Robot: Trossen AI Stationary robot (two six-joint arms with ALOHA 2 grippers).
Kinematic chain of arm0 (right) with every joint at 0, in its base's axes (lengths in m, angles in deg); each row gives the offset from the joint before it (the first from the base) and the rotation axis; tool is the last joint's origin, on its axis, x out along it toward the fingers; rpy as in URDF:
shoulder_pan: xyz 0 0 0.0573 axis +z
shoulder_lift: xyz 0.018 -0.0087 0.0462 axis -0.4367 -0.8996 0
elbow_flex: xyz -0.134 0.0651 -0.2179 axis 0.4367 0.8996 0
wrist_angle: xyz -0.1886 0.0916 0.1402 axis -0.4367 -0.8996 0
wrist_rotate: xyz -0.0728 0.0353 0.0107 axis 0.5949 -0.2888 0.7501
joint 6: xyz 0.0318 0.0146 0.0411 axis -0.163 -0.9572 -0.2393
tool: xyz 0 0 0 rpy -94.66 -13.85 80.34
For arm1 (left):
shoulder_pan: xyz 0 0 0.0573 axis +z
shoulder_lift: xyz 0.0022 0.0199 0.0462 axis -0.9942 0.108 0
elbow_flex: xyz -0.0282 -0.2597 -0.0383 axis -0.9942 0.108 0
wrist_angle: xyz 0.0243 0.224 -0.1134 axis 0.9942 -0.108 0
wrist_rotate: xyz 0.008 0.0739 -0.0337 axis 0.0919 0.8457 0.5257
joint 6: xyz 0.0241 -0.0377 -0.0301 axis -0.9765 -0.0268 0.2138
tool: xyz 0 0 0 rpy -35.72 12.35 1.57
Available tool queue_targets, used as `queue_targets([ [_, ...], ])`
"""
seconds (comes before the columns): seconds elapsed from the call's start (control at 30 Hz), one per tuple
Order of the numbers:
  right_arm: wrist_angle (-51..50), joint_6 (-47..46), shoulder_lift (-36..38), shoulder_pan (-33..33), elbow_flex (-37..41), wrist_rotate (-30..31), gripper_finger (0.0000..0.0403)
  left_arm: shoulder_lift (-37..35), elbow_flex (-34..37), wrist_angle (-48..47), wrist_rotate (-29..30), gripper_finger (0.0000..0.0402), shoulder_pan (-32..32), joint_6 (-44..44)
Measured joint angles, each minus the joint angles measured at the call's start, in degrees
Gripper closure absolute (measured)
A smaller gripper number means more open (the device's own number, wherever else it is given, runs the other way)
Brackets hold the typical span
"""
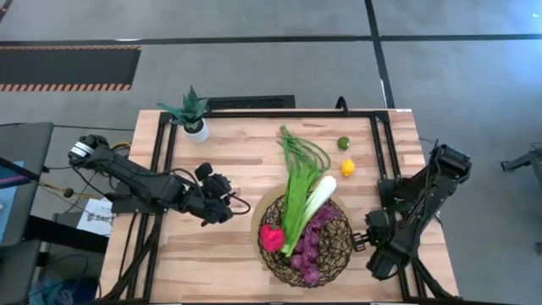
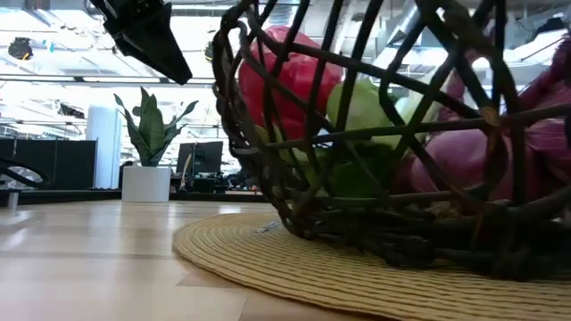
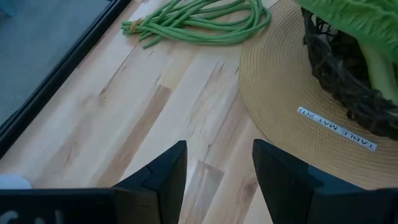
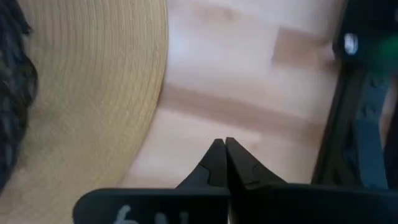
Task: Build produce basket
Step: Adjust the black basket, then put the yellow lemon into the black basket
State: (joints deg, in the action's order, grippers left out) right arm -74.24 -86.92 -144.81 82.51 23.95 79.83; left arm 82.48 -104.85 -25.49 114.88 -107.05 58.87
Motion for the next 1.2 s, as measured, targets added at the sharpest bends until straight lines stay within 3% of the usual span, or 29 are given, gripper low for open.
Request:
queue_targets([
  [0.2, -1.34, 2.90, 0.00, -3.02, 0.00, 1.99, 0.0403, 0.02, 0.00, 0.55, 0.00, 0.0230, 0.00, 0.02],
  [0.4, -0.79, 7.64, 0.00, -7.40, 0.02, 8.24, 0.0403, 0.02, 0.00, 0.76, 0.37, 0.0230, 0.00, 0.09],
  [0.73, -0.74, 20.98, 2.01, -15.69, -0.26, 8.79, 0.0403, 0.02, 0.00, 0.76, 0.40, 0.0230, 0.00, 0.12],
  [0.87, -7.16, 23.92, 4.72, -16.90, -2.96, 8.76, 0.0403, 0.03, 0.00, 0.76, 0.42, 0.0230, 0.00, 0.13],
  [1.03, -22.18, 21.91, 8.22, -16.61, -9.03, 10.02, 0.0403, 0.04, -0.02, 0.74, 0.42, 0.0230, 0.00, -0.07],
  [1.2, -22.04, 24.85, 14.38, -16.49, -9.78, 18.27, 0.0400, 0.04, -0.02, 0.72, 0.46, 0.0230, 0.00, -0.42],
])
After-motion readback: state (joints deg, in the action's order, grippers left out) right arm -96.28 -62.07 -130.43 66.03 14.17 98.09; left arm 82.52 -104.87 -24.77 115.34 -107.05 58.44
